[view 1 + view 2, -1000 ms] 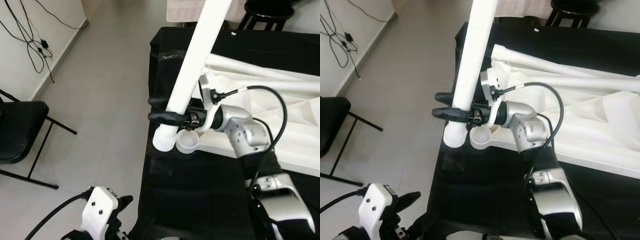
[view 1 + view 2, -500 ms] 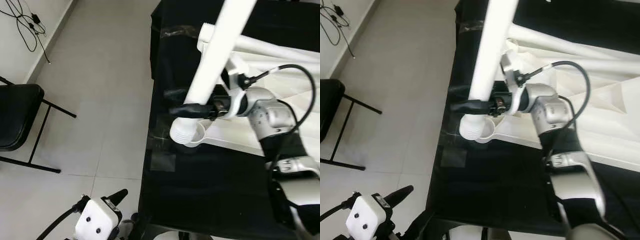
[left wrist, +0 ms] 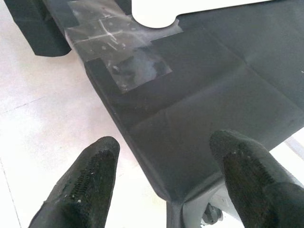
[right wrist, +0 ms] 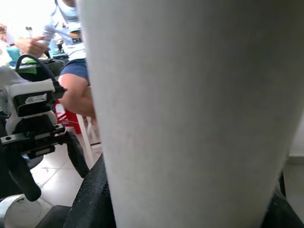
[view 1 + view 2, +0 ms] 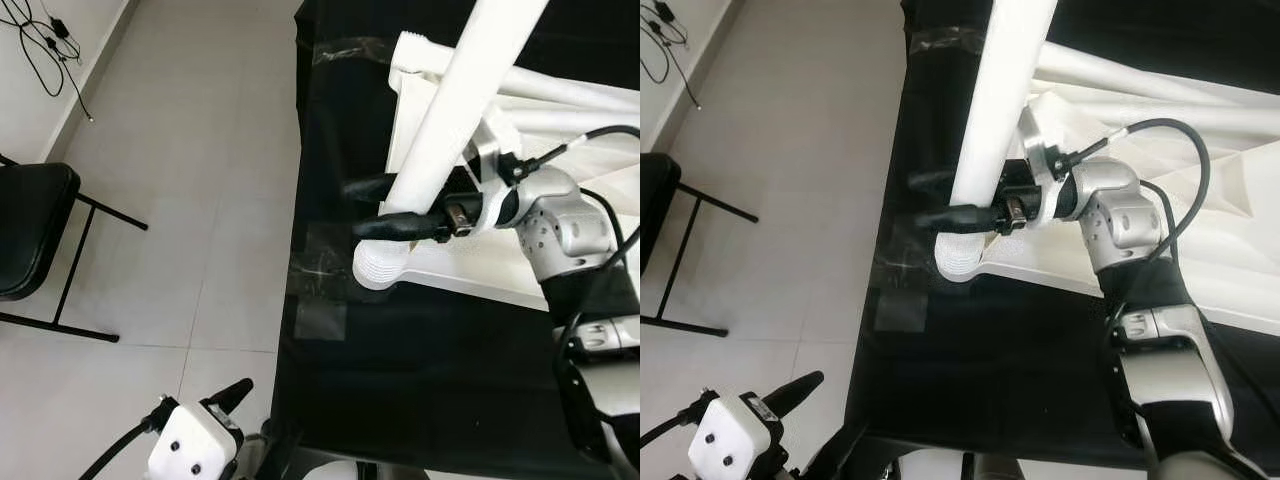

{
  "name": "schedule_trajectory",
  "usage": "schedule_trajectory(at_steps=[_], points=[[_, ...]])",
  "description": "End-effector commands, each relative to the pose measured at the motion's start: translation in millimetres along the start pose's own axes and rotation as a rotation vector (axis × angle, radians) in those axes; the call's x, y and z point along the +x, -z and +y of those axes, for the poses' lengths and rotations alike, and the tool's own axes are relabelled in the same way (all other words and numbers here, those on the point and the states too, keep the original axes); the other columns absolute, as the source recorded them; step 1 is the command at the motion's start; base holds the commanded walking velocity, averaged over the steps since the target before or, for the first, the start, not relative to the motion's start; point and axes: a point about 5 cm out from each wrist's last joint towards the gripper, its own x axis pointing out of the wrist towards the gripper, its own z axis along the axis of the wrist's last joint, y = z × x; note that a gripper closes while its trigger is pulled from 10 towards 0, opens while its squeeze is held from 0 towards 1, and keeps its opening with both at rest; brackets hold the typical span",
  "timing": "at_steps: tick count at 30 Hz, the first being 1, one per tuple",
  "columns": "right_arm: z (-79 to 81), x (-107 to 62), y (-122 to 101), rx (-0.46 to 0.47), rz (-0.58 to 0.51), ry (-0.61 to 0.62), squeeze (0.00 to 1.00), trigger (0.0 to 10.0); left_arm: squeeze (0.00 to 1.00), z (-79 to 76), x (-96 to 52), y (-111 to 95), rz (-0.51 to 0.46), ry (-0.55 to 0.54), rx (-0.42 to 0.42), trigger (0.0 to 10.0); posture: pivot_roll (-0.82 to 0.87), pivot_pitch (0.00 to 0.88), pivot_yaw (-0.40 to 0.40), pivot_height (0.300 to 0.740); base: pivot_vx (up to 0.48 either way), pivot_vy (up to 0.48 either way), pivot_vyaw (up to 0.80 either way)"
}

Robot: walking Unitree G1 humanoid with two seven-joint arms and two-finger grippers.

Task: Building children table

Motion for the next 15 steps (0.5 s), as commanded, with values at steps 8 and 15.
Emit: schedule_trajectory(at_steps=[8, 15], points=[[6.6, 10.1, 23.1, 0.052, 0.080, -0.054, 0.00, 10.0, 0.00, -2.3, -2.8, 1.1, 0.018, 0.005, 0.014, 10.0, 0.11, 0.438, -0.004, 0.740, 0.000, 0.000, 0.00], [4.2, 12.4, 25.2, 0.071, 0.084, -0.055, 0.00, 10.0, 0.00, -2.4, -2.1, 0.5, 0.012, 0.000, 0.016, 10.0, 0.11, 0.439, -0.009, 0.740, 0.000, 0.000, 0.00]])
